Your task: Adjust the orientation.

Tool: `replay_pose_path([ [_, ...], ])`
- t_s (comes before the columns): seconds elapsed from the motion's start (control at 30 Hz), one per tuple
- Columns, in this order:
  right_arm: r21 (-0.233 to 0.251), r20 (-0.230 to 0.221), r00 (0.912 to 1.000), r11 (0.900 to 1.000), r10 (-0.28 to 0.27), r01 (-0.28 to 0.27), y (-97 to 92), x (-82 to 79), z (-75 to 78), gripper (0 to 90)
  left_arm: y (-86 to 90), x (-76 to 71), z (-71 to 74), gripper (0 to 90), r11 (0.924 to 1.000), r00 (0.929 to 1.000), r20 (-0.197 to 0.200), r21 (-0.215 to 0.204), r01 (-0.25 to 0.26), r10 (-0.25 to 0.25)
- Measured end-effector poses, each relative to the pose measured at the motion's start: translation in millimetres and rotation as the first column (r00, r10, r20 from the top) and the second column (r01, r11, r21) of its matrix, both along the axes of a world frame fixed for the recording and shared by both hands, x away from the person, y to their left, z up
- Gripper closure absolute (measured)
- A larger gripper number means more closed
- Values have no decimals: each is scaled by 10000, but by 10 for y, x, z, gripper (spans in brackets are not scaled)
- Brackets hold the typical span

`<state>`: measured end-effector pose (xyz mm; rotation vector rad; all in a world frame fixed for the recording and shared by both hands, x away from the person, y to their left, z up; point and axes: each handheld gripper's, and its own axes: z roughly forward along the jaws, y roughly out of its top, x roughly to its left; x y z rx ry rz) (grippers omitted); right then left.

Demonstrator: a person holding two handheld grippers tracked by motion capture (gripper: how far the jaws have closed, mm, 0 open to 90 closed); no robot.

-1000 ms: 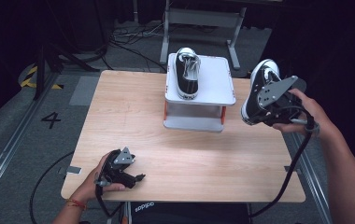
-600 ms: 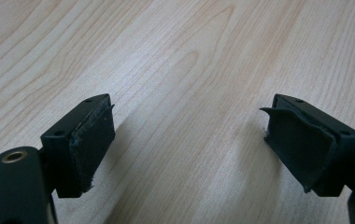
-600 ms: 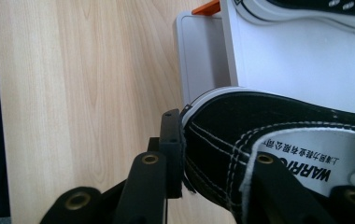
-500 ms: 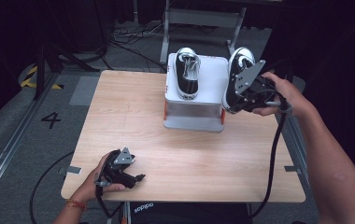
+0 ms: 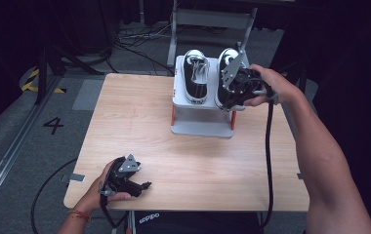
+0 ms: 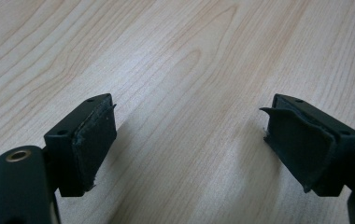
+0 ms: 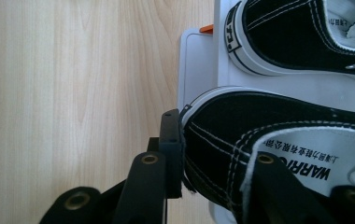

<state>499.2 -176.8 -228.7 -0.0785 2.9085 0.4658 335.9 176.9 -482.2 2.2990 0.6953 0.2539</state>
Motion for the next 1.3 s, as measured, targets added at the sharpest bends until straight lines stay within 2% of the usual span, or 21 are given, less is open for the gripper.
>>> replay_pose_path([
  [0.1, -100, -25, 10000, 10000, 8, -8, 50, 82, -36, 758, 0, -3, -1, 165, 10000, 10000, -3, -5, -30, 30],
  [0.2, -406, -143, 9999, 9992, 36, -42, 93, 175, -70, 757, -2, -6, -1, 165, 10000, 10000, -12, -34, -72, 72],
  [0.27, -665, -116, 9999, 9978, -30, 22, 112, 228, -79, 750, -1, -6, -1, 165, 10000, 10000, -6, -16, -60, 60],
  [0.47, -996, -13, 10000, 9950, -11, 10, 162, 331, -71, 746, 1, -4, 1, 165, 10000, 10000, 20, 7, -52, 52],
  [0.57, -1321, -228, 9997, 9912, 36, -66, 200, 362, -94, 741, 2, -4, 0, 166, 10000, 10000, 7, -17, -49, 49],
  [0.67, -1347, -301, 9995, 9909, 20, -60, 229, 389, -121, 711, 6, -3, 2, 167, 10000, 10000, -4, 3, -20, 20],
  [0.73, -1326, -227, 9995, 9909, 220, -249, 242, 379, -114, 708, 7, -2, 2, 168, 10000, 10000, -9, -1, -18, 18],
  [0.87, -1353, -144, 9997, 9906, 172, -190, 245, 377, -115, 691, 8, -1, 2, 169, 10000, 10000, -17, -15, 6, -6],
  [1.03, -890, 518, 9979, 9951, -386, 431, 218, 349, -62, 582, 8, -1, 1, 170, 10000, 10000, -32, -33, 8, -8],
  [1.1, -251, 939, 9925, 9964, -787, 813, 183, 317, -41, 457, 7, -2, -1, 169, 10000, 10000, -31, -53, 7, -7],
  [1.17, 260, 1102, 9868, 9928, -1191, 1169, 135, 306, -17, 449, 8, -3, 1, 170, 10000, 10000, -27, -19, 7, -7],
  [1.2, 687, 971, 9854, 9887, -1396, 1333, 99, 296, -2, 426, 7, -3, 0, 170, 10000, 10000, -29, -44, 1, -1],
  [1.23, 1257, 967, 9866, 9849, -1316, 1191, 59, 255, 4, 404, 7, -4, 0, 171, 10000, 10000, -19, -34, -3, 2],
  [1.27, 1257, 967, 9866, 9849, -1316, 1191, 59, 255, 4, 404, 9, -5, 0, 171, 10000, 10000, -27, -35, -4, 4],
  [1.3, 1505, 929, 9861, 9810, -1376, 1227, 40, 220, -3, 389, 9, -6, 0, 171, 10000, 10000, -20, -32, -8, 8],
])
